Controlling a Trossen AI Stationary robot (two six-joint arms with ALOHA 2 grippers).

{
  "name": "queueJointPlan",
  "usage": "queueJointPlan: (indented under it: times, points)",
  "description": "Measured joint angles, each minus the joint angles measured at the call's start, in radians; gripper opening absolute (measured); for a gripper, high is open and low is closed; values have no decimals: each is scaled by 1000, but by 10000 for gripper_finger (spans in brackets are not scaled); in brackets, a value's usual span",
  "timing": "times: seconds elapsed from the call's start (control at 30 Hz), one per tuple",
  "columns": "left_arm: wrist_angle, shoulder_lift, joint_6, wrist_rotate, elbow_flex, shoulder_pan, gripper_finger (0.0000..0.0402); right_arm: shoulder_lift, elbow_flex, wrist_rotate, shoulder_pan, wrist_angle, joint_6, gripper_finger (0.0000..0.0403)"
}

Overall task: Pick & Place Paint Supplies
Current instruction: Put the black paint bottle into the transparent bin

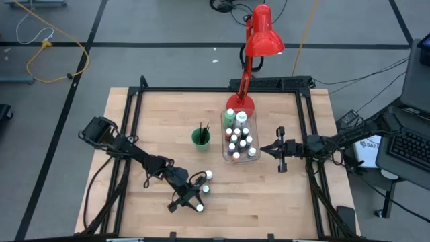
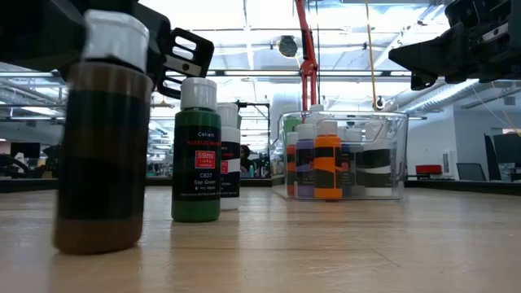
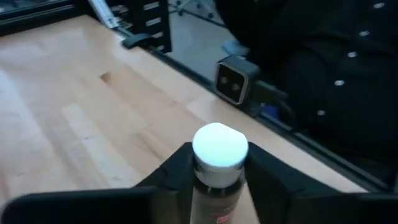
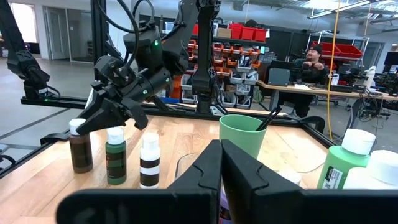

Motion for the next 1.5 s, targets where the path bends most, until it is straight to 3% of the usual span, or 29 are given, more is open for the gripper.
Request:
queueJointPlan:
  times: [0.07,0.27,0.43,0.6,0.67,0.77,0.97,1.5]
  points:
    - [7,0,1,29,0,0,87,0,0,0,0,0,0,4]
    - [1,-16,-26,89,43,27,86,0,0,0,0,0,1,4]
    - [-183,-105,51,155,191,104,86,0,0,0,0,0,1,4]
    - [-209,-141,18,-85,398,247,86,5,0,-3,0,11,-11,4]
    - [-257,-107,19,-129,468,316,86,7,0,-2,0,7,-20,4]
    - [-319,-11,-7,-101,522,400,86,8,0,-2,-1,7,-40,4]
    - [-258,149,-7,-115,556,483,86,7,0,-3,-1,7,-44,4]
    - [-237,297,-26,-110,554,503,86,7,0,-3,-1,9,-45,4]
